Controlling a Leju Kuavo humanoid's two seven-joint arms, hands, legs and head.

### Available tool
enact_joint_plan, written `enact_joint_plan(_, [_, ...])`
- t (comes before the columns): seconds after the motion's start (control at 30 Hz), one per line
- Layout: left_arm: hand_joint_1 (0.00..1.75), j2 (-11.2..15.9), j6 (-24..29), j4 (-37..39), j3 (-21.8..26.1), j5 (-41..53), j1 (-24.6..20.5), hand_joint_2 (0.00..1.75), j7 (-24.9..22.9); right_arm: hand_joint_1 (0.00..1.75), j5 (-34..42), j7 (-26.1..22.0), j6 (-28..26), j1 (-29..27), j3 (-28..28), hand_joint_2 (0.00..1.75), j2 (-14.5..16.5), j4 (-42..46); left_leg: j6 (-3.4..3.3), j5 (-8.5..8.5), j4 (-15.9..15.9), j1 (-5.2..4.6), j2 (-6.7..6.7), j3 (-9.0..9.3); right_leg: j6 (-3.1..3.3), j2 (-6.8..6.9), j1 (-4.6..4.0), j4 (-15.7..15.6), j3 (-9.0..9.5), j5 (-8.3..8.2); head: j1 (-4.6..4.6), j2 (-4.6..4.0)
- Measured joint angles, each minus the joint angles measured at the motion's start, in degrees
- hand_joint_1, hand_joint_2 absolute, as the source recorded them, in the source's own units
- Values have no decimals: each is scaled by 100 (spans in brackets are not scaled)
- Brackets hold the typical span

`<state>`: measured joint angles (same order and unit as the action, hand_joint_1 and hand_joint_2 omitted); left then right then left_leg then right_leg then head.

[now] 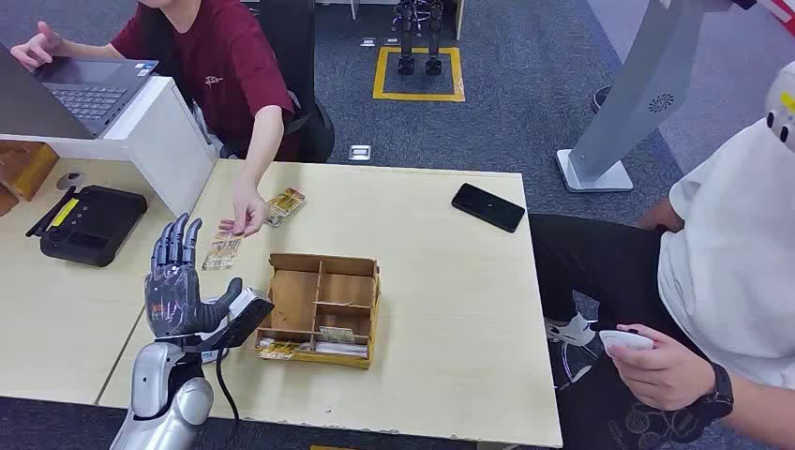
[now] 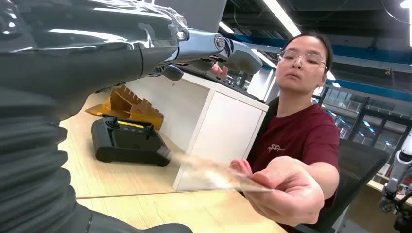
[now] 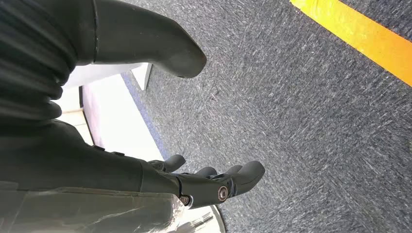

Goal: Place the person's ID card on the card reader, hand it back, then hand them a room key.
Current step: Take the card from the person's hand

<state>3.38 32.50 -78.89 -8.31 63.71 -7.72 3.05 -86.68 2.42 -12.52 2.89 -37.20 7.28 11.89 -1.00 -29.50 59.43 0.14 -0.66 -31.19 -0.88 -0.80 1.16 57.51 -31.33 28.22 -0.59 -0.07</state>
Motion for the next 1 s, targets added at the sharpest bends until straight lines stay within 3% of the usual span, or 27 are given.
enact_joint_plan(0.1, [0,-12,8,13,7,7,-15,175,-1,0,0,-1,0,0,0,175,0,0,0,0,0,0,0,0,-1,0,0,0,0,-1,0,0])
enact_joint_plan(0.13, [16,-13,7,15,8,7,-15,175,-1,0,2,-1,0,0,0,175,0,0,0,0,0,0,0,0,-1,0,0,0,0,-1,0,0])
enact_joint_plan(0.23, [140,-13,9,19,11,2,-16,175,-2,0,4,-1,0,0,0,175,0,0,0,0,0,0,0,0,-1,0,0,0,0,-1,0,0])
enact_joint_plan(0.27, [167,-13,10,22,14,-3,-16,175,-2,0,4,-1,0,0,0,175,0,0,0,0,0,0,0,0,-1,0,0,0,0,-1,0,0])
enact_joint_plan(0.3, [174,-14,13,25,17,-9,-16,175,-3,0,4,-1,0,0,0,175,0,0,0,0,0,0,0,0,-1,0,0,0,0,-1,0,0])
enact_joint_plan(1.0, [175,-11,70,32,44,-175,-21,175,109,0,-7,-1,-9,1,0,175,0,0,0,0,0,0,0,-1,-1,0,0,0,0,-1,0,0])
